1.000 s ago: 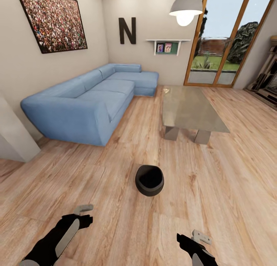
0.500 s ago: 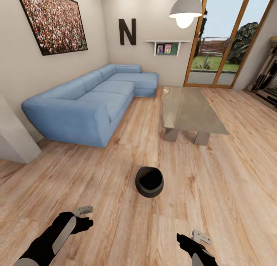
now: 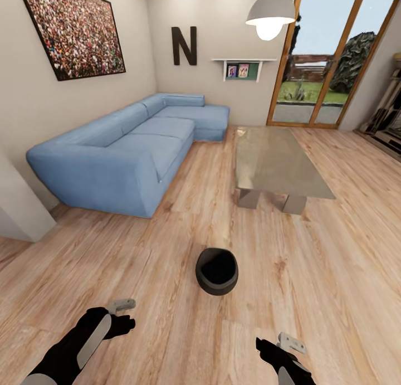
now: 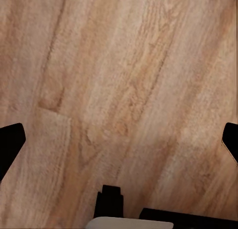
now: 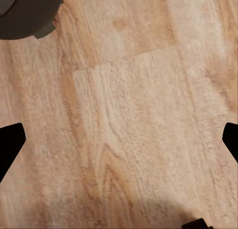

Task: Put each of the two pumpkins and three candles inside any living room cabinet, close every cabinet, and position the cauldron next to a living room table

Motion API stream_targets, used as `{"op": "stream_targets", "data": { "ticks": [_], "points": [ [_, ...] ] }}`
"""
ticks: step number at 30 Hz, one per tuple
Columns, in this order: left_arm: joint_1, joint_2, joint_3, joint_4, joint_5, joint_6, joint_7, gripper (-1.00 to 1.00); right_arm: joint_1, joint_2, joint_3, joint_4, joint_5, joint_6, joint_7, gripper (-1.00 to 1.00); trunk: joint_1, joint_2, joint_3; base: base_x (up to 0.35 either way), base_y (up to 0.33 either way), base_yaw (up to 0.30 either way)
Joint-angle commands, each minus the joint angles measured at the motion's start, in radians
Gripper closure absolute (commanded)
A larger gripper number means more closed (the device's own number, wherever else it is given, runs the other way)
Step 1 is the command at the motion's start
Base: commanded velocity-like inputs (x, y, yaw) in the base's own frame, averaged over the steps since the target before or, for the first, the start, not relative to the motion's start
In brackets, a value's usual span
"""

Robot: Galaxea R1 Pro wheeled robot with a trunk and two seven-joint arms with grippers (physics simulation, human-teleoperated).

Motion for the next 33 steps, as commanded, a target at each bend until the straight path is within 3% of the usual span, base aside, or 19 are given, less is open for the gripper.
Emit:
{"op": "stream_targets", "data": {
  "ticks": [1,25,33],
  "points": [
    [-0.001,0.001,-0.005,-0.001,0.010,0.002,0.009,-1.00,0.000,-0.001,0.004,-0.002,-0.006,0.004,-0.008,-1.00,0.001,0.000,-0.001,0.321,0.000,0.000],
    [-0.001,-0.001,-0.008,-0.001,0.012,-0.002,0.013,-1.00,0.000,-0.002,0.004,-0.003,-0.007,0.004,-0.005,-1.00,0.001,0.000,-0.001,0.322,0.000,0.000],
    [-0.001,-0.001,-0.009,-0.001,0.012,-0.005,0.012,-1.00,0.000,-0.002,0.004,-0.002,-0.010,0.004,-0.003,-1.00,0.001,0.000,-0.001,0.044,0.000,-0.089]
  ]
}}
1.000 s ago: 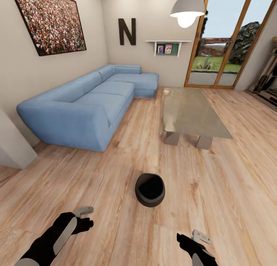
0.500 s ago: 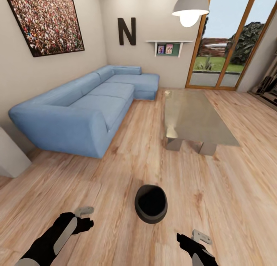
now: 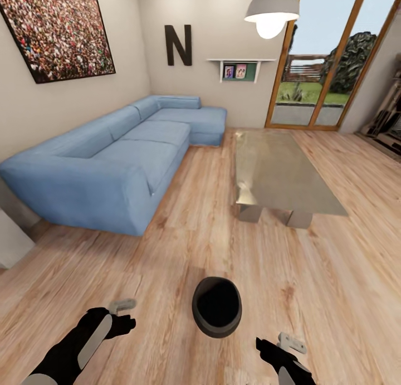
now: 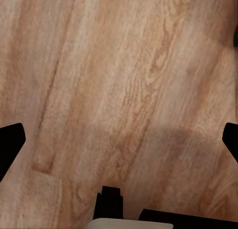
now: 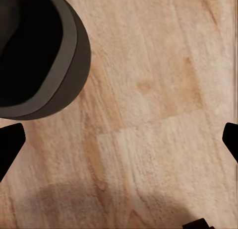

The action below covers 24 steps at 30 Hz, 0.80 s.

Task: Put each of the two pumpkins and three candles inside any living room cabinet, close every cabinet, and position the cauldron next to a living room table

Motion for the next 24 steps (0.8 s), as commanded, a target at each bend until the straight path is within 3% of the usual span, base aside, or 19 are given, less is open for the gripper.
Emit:
{"op": "stream_targets", "data": {
  "ticks": [1,9,17,24],
  "points": [
    [0.000,0.001,-0.004,-0.002,0.011,0.002,0.010,-1.00,-0.001,-0.001,0.004,-0.002,-0.006,0.004,-0.008,-1.00,0.000,0.000,-0.001,-0.047,0.000,-0.248],
    [0.000,0.001,-0.029,-0.002,0.010,0.000,0.011,-1.00,-0.001,-0.001,0.003,-0.002,-0.010,0.005,-0.005,-1.00,0.000,0.000,-0.001,0.077,-0.118,-0.273],
    [0.000,0.000,-0.033,-0.002,0.011,0.000,0.011,-1.00,-0.001,0.001,0.004,-0.002,-0.005,0.004,-0.006,-1.00,0.000,0.000,-0.001,0.077,0.016,-0.275],
    [0.000,0.000,-0.033,-0.002,0.010,0.000,0.011,-1.00,-0.001,0.001,0.004,-0.002,-0.004,0.004,-0.009,-1.00,0.000,0.000,-0.001,0.149,0.061,-0.068]
  ]
}}
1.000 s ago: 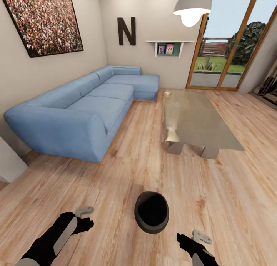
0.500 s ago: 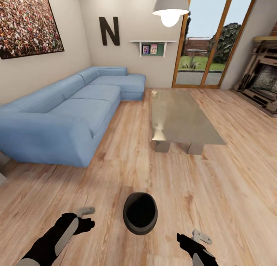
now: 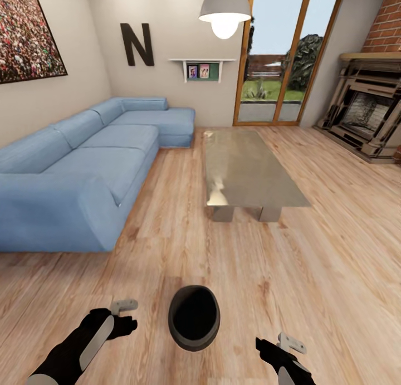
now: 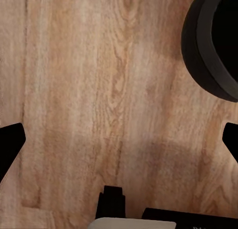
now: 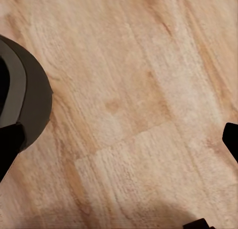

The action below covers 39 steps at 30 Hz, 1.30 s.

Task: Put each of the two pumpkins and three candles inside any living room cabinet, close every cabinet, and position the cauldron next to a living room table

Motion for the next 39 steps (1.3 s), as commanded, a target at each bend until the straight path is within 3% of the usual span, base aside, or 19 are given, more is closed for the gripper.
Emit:
{"op": "stream_targets", "data": {
  "ticks": [1,25,30,32,35,37,39],
  "points": [
    [-0.001,0.001,-0.005,-0.001,0.010,0.002,0.009,-1.00,0.000,-0.001,0.004,-0.002,-0.006,0.004,-0.009,-1.00,0.000,0.000,-0.001,0.159,0.056,-0.006],
    [-0.001,0.001,-0.008,-0.001,0.011,0.000,0.009,-1.00,0.000,0.001,0.008,-0.002,-0.006,0.002,-0.012,-1.00,0.000,0.000,-0.001,0.194,0.042,0.000],
    [-0.001,0.000,-0.009,-0.002,0.014,-0.002,0.009,-1.00,-0.001,0.002,0.015,-0.007,0.004,0.013,-0.048,-1.00,0.000,0.000,-0.001,0.025,0.000,0.000],
    [-0.001,-0.003,-0.009,-0.002,0.013,-0.005,0.009,-1.00,-0.002,0.003,0.016,-0.016,0.006,0.052,-0.101,-1.00,0.000,0.000,-0.001,0.004,0.000,0.000],
    [-0.001,-0.015,-0.010,-0.002,0.012,-0.011,0.008,-1.00,-0.046,0.006,0.022,-0.024,0.007,0.206,-0.193,-1.00,0.000,0.000,-0.001,0.001,0.000,0.000],
    [-0.001,-0.026,-0.011,-0.003,0.012,-0.014,0.008,-1.00,-0.092,0.024,0.033,-0.026,0.008,0.299,-0.222,-1.00,0.004,-0.007,-0.004,0.000,0.000,0.000],
    [-0.001,-0.036,-0.012,-0.003,0.011,-0.015,0.008,-1.00,-0.120,0.055,0.059,-0.029,0.008,0.343,-0.238,-1.00,0.012,-0.021,-0.010,0.000,0.000,0.000]
  ]
}}
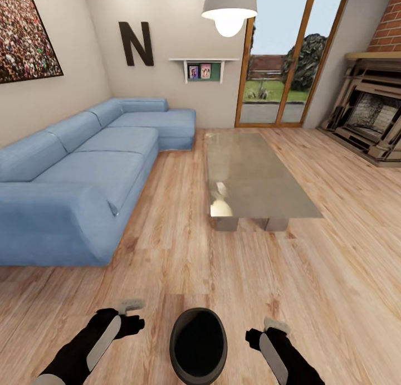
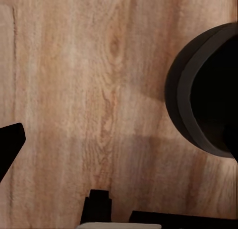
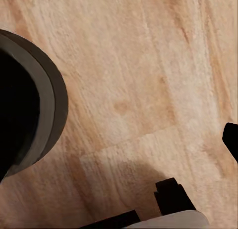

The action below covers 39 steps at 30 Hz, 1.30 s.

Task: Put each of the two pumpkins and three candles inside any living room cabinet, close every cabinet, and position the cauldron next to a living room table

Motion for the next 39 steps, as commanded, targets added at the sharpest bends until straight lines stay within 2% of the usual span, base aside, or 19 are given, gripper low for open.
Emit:
{"op": "stream_targets", "data": {
  "ticks": [1,4,8,12,15,20,30,32,35,39],
  "points": [
    [-0.001,-0.002,-0.005,-0.002,0.010,0.002,0.009,-1.00,-0.009,0.015,0.022,-0.007,-0.009,0.015,-0.015,-1.00,0.004,-0.008,-0.004,0.000,0.000,0.000],
    [-0.001,-0.007,-0.006,-0.005,0.010,0.001,0.009,-1.00,-0.020,0.051,0.072,-0.053,-0.011,0.029,-0.048,-1.00,0.015,-0.029,-0.014,0.000,0.000,0.000],
    [-0.001,-0.008,-0.006,-0.007,0.010,0.001,0.009,-1.00,-0.023,0.081,0.104,-0.099,-0.019,0.030,-0.114,-1.00,0.031,-0.057,-0.026,0.000,0.000,0.000],
    [-0.001,-0.010,-0.007,-0.009,0.012,-0.022,0.009,-1.00,-0.023,0.095,0.141,-0.110,-0.021,0.030,-0.128,-1.00,0.046,-0.085,-0.039,0.000,0.000,0.000],
    [-0.001,-0.017,-0.037,-0.009,0.010,-0.049,0.010,-1.00,-0.023,0.099,0.171,-0.108,-0.021,0.029,-0.129,-1.00,0.058,-0.106,-0.048,0.000,0.000,0.000],
    [-0.001,-0.019,-0.051,-0.011,0.009,-0.057,0.011,-1.00,-0.023,0.099,0.180,-0.101,-0.015,0.025,-0.128,-1.00,0.077,-0.141,-0.064,0.000,0.000,0.000],
    [0.000,-0.021,-0.049,-0.040,0.018,-0.057,0.008,-1.00,-0.023,0.099,0.181,-0.098,-0.020,0.025,-0.121,-1.00,0.115,-0.211,-0.095,0.000,0.000,0.000],
    [0.000,-0.036,-0.050,-0.042,0.017,-0.057,0.009,-1.00,-0.023,0.099,0.181,-0.098,-0.021,0.025,-0.121,-1.00,0.123,-0.225,-0.101,0.000,0.000,0.000],
    [-0.001,-0.071,-0.052,-0.045,0.012,-0.056,0.010,-1.00,-0.023,0.099,0.181,-0.097,-0.022,0.024,-0.122,-1.00,0.134,-0.246,-0.111,0.000,0.000,0.000],
    [-0.001,-0.095,-0.052,-0.074,0.011,-0.045,0.011,-1.00,-0.023,0.099,0.181,-0.095,-0.023,0.024,-0.122,-1.00,0.150,-0.274,-0.123,0.000,0.000,0.000]
  ]
}}
